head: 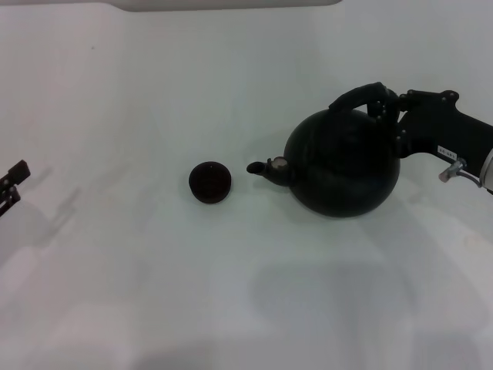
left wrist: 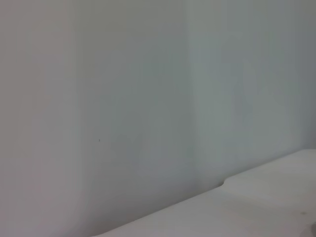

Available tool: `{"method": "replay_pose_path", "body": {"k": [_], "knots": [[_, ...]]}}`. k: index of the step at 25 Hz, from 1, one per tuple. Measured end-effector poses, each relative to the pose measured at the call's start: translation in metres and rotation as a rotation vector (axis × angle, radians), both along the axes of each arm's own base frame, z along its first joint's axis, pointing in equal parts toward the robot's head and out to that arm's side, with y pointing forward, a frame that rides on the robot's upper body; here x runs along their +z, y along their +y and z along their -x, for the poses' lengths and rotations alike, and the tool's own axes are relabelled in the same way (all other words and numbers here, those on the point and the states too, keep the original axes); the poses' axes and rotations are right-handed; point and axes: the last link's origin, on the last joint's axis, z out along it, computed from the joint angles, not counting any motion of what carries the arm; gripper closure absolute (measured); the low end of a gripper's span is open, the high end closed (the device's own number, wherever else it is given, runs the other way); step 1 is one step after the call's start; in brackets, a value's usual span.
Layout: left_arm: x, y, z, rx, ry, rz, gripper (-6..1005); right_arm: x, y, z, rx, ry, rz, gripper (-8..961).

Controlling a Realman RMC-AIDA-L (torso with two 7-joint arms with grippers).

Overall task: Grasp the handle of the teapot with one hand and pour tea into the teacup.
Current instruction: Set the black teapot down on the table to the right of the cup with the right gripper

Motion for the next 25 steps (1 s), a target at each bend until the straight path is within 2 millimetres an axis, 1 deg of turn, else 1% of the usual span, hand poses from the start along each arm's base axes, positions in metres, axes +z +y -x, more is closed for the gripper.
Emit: {"method": "replay_pose_path", "body": {"k": [8,13,18,24,25], "knots": [[0.0,0.0,0.0,0.0,0.0,0.0,417,0.001,-0.004,-0.003,-0.001,0.003,0.007,749],[0.0,0.001,0.0,-0.002,0.0,0.0,417,0.003,-0.007,-0.003,0.014,0.015,0.013,604],[0.0,0.001,-0.001,-0.003,0.001,0.0,417,0.011,-0.01,-0.006,0.028,0.058,0.017,514],[0.0,0.002,-0.001,-0.005,0.004,-0.001,417,0.019,-0.018,-0.011,0.042,0.117,0.037,407],[0.001,0.002,-0.001,-0.006,0.004,-0.001,417,0.02,-0.02,-0.012,0.042,0.122,0.04,339]]}}
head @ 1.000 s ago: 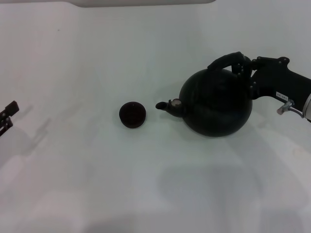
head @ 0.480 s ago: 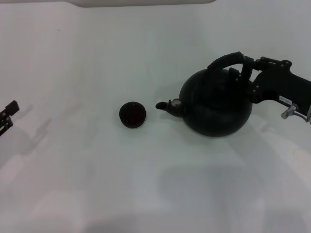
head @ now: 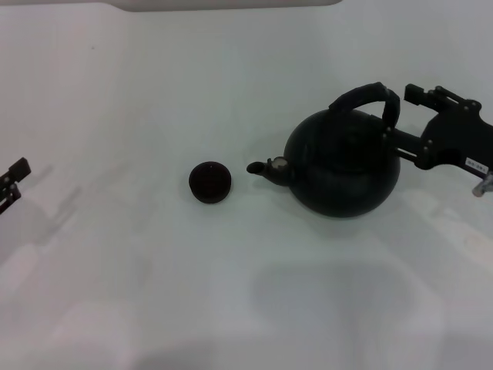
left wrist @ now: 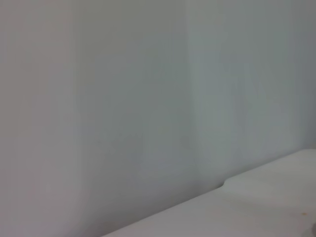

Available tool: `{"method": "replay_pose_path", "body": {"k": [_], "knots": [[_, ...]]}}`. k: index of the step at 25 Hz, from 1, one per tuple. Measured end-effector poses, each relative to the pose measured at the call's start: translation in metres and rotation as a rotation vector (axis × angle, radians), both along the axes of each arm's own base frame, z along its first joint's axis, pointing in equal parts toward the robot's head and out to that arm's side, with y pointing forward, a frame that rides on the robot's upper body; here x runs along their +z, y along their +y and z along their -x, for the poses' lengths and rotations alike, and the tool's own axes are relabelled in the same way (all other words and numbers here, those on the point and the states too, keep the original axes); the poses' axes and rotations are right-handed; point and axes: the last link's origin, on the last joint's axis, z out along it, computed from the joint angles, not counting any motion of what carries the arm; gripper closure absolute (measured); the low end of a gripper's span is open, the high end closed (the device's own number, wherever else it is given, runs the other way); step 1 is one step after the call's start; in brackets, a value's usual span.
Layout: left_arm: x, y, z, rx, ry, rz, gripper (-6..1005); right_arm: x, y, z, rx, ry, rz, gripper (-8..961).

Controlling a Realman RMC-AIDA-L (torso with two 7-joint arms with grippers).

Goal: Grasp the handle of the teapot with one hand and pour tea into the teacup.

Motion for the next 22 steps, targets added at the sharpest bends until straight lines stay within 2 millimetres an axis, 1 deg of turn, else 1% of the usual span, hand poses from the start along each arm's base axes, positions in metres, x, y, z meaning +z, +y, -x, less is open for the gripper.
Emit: {"method": "replay_pose_path", "body": {"k": [2,7,11,14,15,16,17,19,21,22], "knots": [[0.0,0.0,0.0,-0.001,0.0,0.0,417,0.001,-0.004,-0.003,0.0,0.008,0.008,203],[0.0,0.002,-0.001,-0.005,0.001,0.0,417,0.006,-0.013,-0.011,-0.002,0.024,0.023,121],[0.0,0.002,-0.001,-0.006,0.001,-0.001,417,0.023,-0.022,-0.025,-0.02,0.064,-0.016,125],[0.0,0.002,-0.001,-0.005,0.0,-0.004,417,0.042,-0.03,-0.042,-0.028,0.11,-0.077,127],[-0.001,0.001,-0.001,-0.005,0.0,-0.007,417,0.053,-0.034,-0.052,-0.028,0.143,-0.121,128],[-0.001,0.001,0.0,-0.005,0.002,-0.012,417,0.058,-0.036,-0.056,-0.021,0.158,-0.144,129],[-0.001,0.001,0.001,-0.003,0.004,-0.023,417,0.058,-0.036,-0.056,-0.021,0.158,-0.144,130],[0.0,0.0,0.003,0.001,0.009,-0.046,417,0.065,-0.037,-0.065,-0.012,0.182,-0.196,132],[0.002,0.0,0.006,0.013,0.008,-0.083,417,0.07,-0.036,-0.072,-0.001,0.196,-0.261,134],[0.005,0.002,0.009,0.027,0.003,-0.126,417,0.072,-0.034,-0.076,0.011,0.187,-0.325,135]]}}
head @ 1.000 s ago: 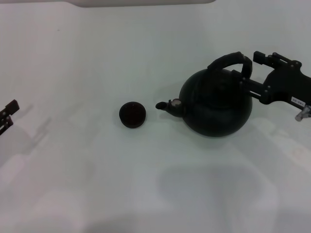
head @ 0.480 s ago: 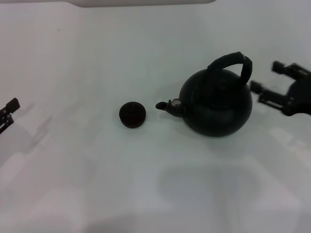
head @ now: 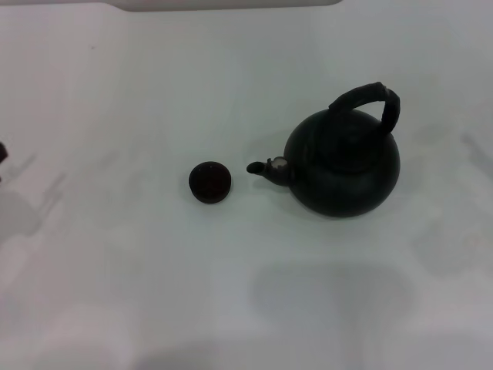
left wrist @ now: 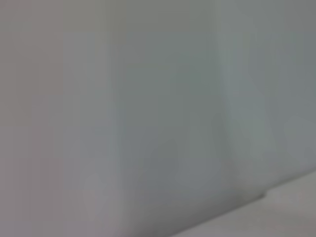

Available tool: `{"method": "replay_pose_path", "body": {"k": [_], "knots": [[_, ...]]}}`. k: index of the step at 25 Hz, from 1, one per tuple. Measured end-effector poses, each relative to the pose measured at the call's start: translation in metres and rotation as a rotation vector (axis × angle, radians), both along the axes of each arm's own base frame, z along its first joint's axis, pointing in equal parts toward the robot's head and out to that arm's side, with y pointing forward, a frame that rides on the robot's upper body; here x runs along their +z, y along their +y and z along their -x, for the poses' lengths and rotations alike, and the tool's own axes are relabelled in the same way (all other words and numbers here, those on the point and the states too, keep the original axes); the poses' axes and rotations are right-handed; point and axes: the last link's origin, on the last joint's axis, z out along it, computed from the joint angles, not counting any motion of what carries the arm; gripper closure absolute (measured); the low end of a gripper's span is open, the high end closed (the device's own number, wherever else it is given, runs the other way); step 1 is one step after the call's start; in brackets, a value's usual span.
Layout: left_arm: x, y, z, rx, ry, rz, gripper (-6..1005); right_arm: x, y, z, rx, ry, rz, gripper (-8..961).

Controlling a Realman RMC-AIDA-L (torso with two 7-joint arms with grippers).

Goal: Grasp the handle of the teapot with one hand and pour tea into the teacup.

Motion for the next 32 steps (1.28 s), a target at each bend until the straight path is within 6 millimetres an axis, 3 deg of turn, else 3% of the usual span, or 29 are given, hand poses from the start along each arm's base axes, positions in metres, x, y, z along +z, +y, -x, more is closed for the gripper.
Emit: {"method": "replay_pose_path", "body": {"k": [12,18,32], "knots": [[0.023,0.029,0.012,0.123,-0.127,-0.318,417,0.019,0.024,-0.025,-0.155,-0.042,-0.278,141],[0.011,0.051,0.004,0.137,-0.187,-0.329,417,0.029,0.039,-0.031,-0.224,-0.035,-0.327,141],[-0.017,0.094,-0.012,0.179,-0.204,-0.263,417,0.047,0.044,-0.038,-0.272,-0.054,-0.408,142]]}}
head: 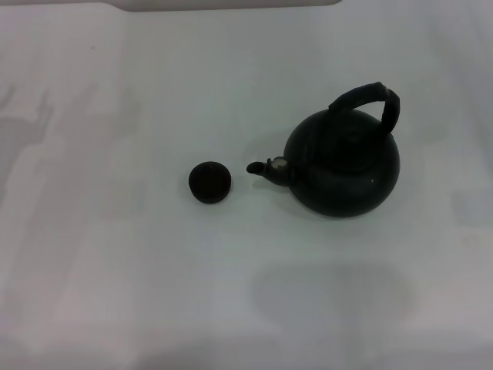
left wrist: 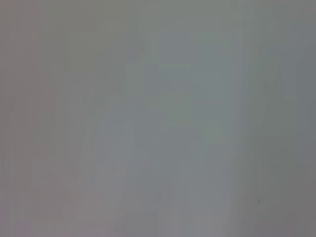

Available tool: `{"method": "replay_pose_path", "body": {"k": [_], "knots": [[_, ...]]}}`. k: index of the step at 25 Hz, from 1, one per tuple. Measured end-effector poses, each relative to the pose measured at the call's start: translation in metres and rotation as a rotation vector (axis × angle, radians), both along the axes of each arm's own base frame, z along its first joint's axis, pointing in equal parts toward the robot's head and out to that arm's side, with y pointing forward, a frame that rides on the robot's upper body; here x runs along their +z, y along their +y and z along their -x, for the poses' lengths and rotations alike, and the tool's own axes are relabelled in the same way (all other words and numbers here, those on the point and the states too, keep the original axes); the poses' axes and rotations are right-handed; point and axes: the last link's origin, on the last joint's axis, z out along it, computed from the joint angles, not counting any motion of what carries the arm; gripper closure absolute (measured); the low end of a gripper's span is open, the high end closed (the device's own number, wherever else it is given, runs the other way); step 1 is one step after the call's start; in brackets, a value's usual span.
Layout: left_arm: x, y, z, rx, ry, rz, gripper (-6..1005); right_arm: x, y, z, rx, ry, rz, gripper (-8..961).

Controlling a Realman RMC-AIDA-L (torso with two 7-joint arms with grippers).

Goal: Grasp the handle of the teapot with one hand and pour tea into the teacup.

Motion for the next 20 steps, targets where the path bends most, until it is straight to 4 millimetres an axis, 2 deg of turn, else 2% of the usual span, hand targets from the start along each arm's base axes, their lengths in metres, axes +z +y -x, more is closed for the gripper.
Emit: {"method": "replay_pose_path", "body": {"k": [6,20], "knots": [[0.004,0.006,-0.004,-0.014,0.008,-0.016,417,-0.004,0.006,0.003,-0.002,-0.022,-0.008,141],[0.004,-0.006,-0.004,-0.043,0.004,-0.022,417,0.0,0.011,-0.001,-0.034,-0.037,-0.002,142]]}}
